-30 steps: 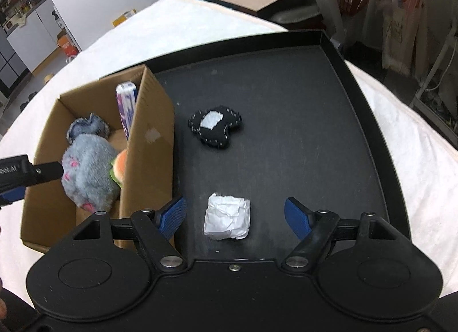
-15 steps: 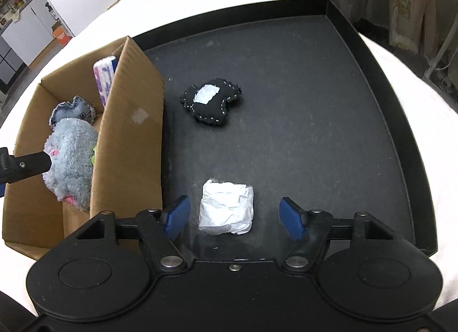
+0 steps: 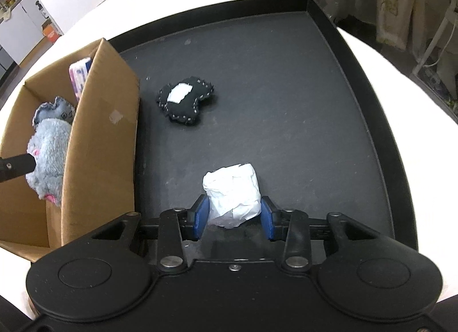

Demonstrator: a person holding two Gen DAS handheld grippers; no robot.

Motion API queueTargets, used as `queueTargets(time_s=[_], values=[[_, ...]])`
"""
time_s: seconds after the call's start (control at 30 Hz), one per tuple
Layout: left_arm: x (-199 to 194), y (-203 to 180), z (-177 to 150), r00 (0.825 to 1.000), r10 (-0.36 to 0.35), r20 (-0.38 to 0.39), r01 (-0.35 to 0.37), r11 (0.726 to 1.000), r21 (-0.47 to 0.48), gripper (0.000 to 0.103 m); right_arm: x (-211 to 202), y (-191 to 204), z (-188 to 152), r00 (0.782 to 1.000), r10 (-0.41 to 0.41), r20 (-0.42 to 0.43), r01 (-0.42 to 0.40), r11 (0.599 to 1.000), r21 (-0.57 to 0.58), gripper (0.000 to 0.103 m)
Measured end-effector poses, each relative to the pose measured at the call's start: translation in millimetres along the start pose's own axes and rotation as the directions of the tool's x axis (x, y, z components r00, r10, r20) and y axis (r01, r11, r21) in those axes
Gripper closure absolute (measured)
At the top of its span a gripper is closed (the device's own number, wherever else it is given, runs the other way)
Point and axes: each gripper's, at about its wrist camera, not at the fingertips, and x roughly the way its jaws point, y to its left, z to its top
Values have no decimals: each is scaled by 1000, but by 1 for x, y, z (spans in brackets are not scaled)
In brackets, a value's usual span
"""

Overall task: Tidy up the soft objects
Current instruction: 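Carry the white bundle into the box and release it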

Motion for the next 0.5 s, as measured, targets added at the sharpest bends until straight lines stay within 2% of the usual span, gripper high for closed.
queueTargets(time_s=[0.5], values=[[-2, 6, 0, 1000, -23, 0, 23, 1000, -11, 36, -38, 12, 23, 995, 3, 104, -2, 1000, -9, 65]])
